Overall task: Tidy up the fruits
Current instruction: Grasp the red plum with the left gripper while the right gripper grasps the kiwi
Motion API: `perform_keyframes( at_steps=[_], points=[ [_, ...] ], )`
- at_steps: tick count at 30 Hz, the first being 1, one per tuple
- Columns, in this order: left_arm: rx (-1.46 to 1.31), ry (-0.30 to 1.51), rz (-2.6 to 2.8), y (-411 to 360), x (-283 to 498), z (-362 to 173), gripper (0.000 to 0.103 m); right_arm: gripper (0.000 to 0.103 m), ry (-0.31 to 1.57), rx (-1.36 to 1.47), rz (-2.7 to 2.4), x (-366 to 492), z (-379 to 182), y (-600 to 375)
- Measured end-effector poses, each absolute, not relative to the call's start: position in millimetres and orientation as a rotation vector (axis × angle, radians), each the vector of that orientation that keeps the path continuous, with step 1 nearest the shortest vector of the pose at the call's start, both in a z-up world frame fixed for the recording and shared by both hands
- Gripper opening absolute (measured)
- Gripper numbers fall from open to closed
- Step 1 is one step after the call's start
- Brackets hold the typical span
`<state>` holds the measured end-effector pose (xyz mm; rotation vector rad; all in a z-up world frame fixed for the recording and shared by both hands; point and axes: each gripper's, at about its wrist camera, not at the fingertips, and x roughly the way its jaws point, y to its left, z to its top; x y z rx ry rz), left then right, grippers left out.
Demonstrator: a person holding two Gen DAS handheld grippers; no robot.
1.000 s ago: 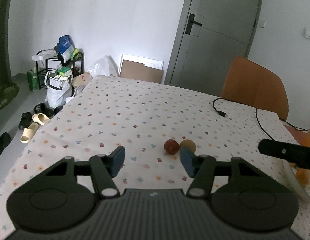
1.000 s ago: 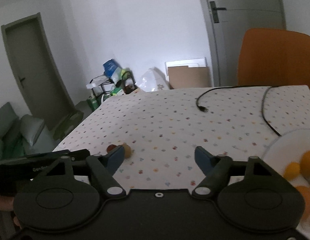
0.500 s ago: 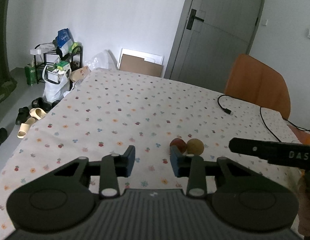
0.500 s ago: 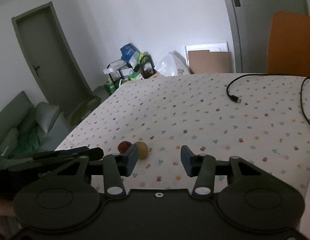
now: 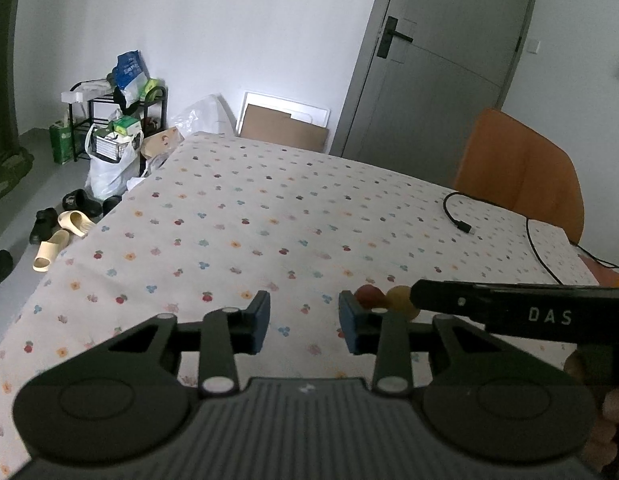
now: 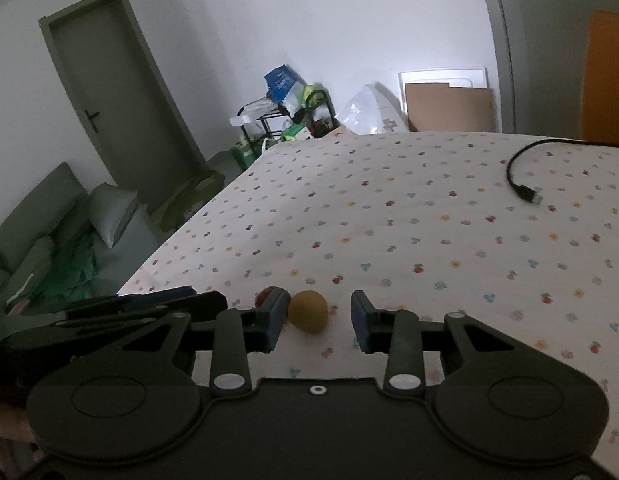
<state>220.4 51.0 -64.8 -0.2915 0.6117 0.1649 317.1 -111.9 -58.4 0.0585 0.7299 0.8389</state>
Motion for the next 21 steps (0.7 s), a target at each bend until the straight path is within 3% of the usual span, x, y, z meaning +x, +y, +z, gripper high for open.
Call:
perform_keyframes(
  at_steps=[6, 10, 21],
  points=[
    [-0.291, 0.622, 0.158, 51.0, 223.4, -67.2, 0.036, 0.032, 0.741, 0.076, 0.859, 320.5, -67.1, -108.7],
    [-0.287, 0.623, 0.156, 50.6, 224.2, -67.3, 0.036, 0.021, 0.742, 0.080, 0.891, 317.7, -68.0, -107.9],
    [-0.266, 0.624, 0.139, 36.3, 233.0, -63.1, 0.036, 0.021, 0.724, 0.100, 0.855, 318.7, -59.6, -127.5]
  ],
)
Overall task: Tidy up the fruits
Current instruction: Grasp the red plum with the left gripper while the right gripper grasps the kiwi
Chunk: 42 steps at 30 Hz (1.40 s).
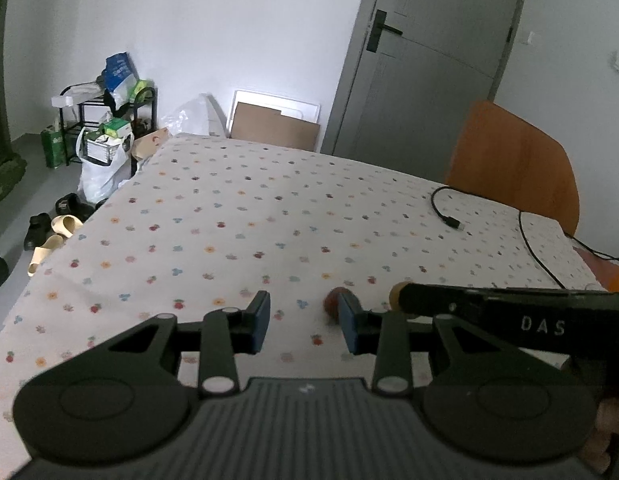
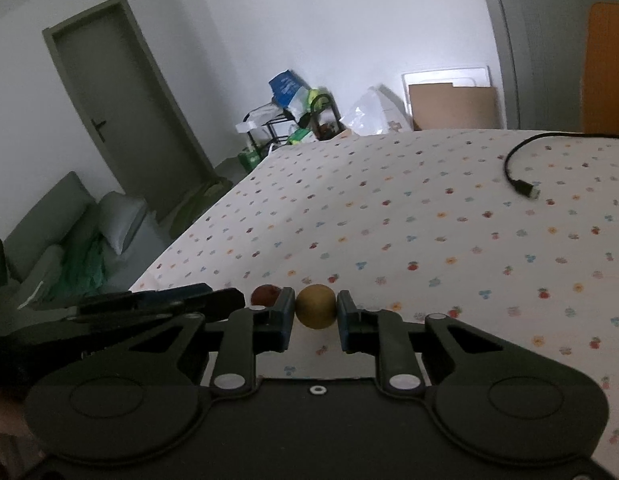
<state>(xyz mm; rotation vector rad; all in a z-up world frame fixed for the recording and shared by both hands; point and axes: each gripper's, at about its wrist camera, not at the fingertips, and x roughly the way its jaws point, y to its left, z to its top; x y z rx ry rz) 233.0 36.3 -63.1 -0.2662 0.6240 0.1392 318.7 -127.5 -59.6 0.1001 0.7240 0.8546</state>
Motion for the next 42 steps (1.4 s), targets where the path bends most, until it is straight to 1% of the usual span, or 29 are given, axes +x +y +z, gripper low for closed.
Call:
perform_keyframes(
  at_steps=[13, 14, 15, 16, 25, 33, 42],
  points=[
    [-0.213, 0.653, 0.157, 10.2, 255.8, -73.5, 0.036, 0.021, 0.703, 0.107, 0.780, 326.9, -53.9, -145.6],
    [-0.210, 0.652, 0.164, 8.9, 256.8, -74.3, 0.034, 0.021, 0.701, 0.107, 0.776, 327.5, -53.5, -147.0],
    [-0.204, 0.649, 0.173, 7.6, 257.3, -74.6, 0.029, 0.021, 0.701, 0.112, 0.771, 328.4, -53.2, -148.5],
    [-0.201, 0.652, 0.176, 6.8, 258.0, -74.5, 0.022, 0.021, 0.701, 0.117, 0.767, 328.8, -52.6, -149.0],
    [-0.208, 0.633, 0.184, 8.3, 246.0, -60.3, 0.022, 0.021, 0.677, 0.090, 0.749, 323.0, -46.3, -144.0],
    [-0.219, 0.604, 0.202, 13.3, 229.4, -46.7, 0.022, 0.021, 0.637, 0.073, 0.766, 304.4, -29.6, -140.7],
    [-0.232, 0.579, 0.165, 6.3, 219.6, -38.6, 0.022, 0.021, 0.615, 0.051, 0.726, 284.2, -18.6, -155.3]
  ],
)
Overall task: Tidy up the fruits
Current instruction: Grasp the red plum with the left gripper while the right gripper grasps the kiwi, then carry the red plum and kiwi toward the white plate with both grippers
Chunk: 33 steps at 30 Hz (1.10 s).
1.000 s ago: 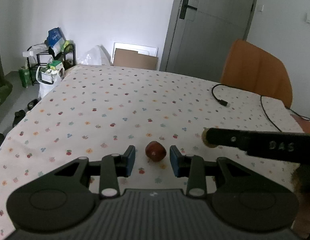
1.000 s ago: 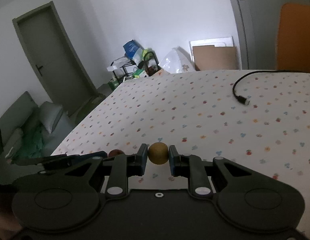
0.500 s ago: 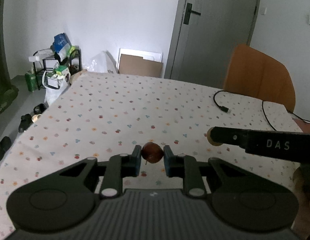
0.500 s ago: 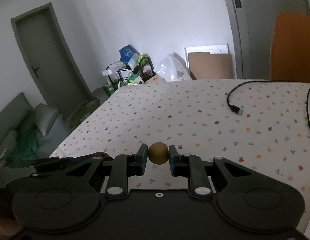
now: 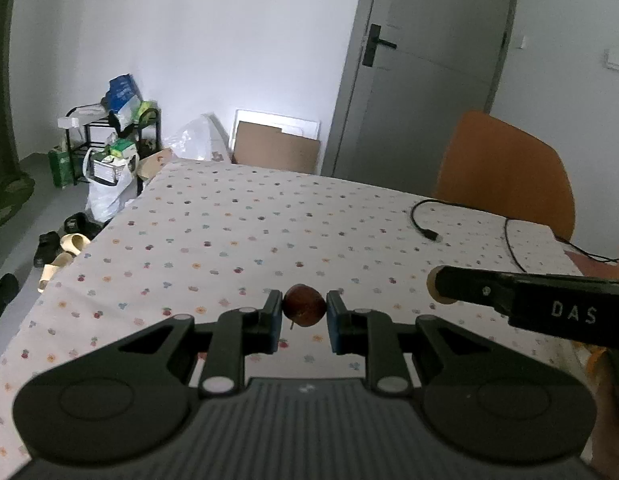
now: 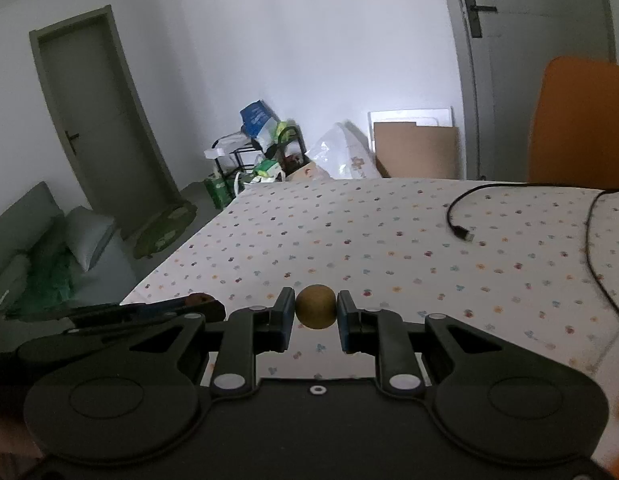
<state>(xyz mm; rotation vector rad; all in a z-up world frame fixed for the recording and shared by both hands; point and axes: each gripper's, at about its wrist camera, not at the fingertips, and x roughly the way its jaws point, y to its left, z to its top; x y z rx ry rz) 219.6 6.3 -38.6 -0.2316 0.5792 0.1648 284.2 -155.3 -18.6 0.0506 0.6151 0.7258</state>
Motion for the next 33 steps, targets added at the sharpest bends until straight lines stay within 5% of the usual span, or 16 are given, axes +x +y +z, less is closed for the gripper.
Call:
perform_keyframes(
  at_steps=[33],
  points=[
    [-0.190, 0.557, -0.096, -101.2, 201.7, -29.7, 0.022, 0.017, 0.555, 0.085, 0.502, 216.9, -16.3, -281.1]
  ],
)
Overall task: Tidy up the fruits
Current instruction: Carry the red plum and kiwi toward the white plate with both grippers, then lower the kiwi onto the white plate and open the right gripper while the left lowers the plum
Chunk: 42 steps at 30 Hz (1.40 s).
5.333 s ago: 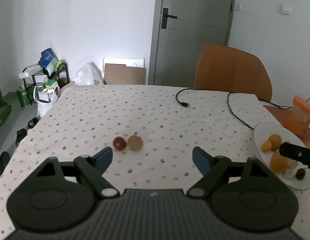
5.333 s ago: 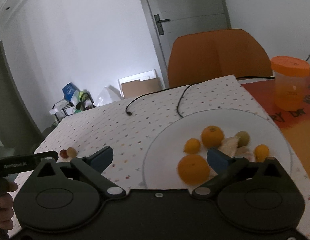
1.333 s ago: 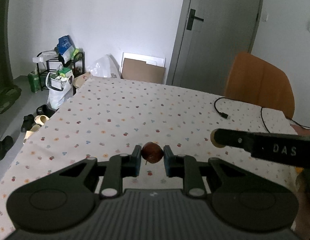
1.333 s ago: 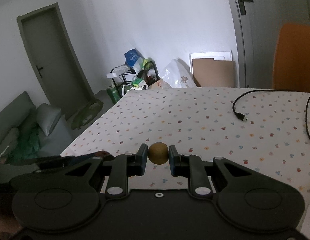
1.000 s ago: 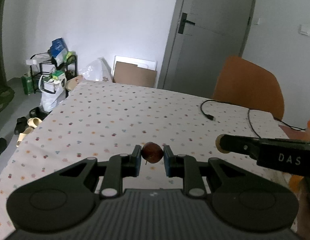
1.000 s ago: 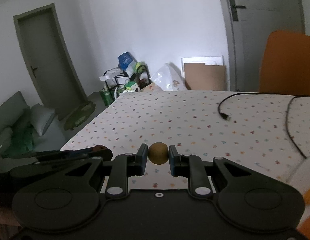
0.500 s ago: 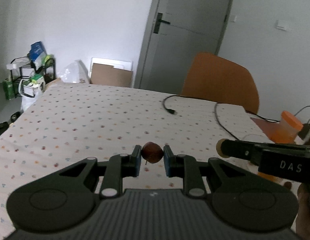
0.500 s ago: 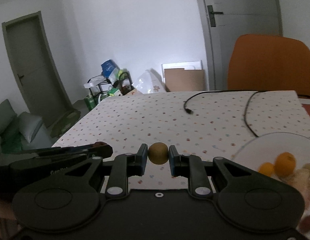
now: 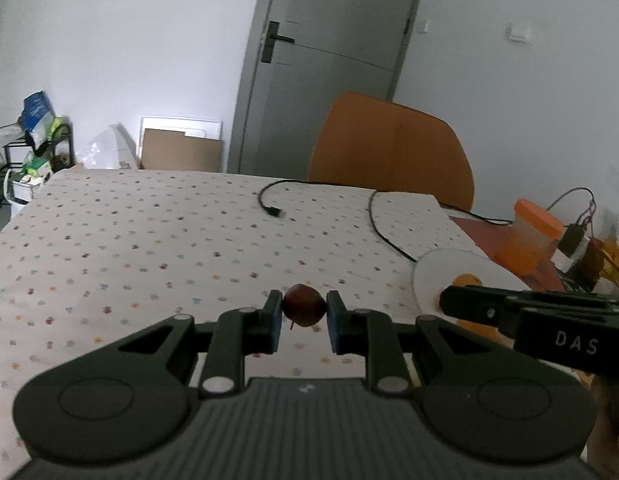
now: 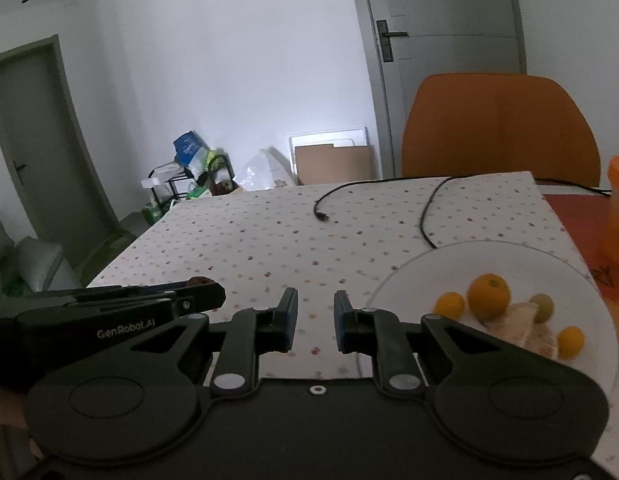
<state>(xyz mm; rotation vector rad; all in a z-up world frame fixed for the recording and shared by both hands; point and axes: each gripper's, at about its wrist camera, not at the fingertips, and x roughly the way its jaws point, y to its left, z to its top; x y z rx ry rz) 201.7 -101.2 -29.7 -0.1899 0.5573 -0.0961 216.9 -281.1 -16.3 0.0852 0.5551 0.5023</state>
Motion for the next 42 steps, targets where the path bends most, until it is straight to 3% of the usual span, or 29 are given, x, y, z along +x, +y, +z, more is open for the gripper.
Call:
perform_keyframes(
  at_steps=[5, 7, 27, 34, 42],
  points=[
    [-0.183, 0.564, -0.103, -106.8, 200.7, -32.2, 0.022, 0.019, 0.582, 0.114, 0.495, 217.0, -24.0, -291.3],
    [-0.180, 0.567, -0.102, -105.6, 200.0, -33.2, 0.022, 0.025, 0.592, 0.130, 0.498, 213.7, -29.6, -294.3],
    [-0.206, 0.606, -0.121, -94.7, 186.1, -53.8, 0.022, 0.029, 0.611, 0.124, 0.446, 162.8, -52.7, -313.1],
    [-0.202, 0.623, -0.146, -96.0, 174.2, -61.1, 0.022, 0.042, 0.632, 0.127, 0.409, 159.2, -62.7, -316.1],
    [-0.180, 0.641, -0.183, -103.7, 163.7, -66.7, 0.022, 0.043, 0.658, 0.138, 0.366, 166.5, -79.0, -313.9]
  ],
)
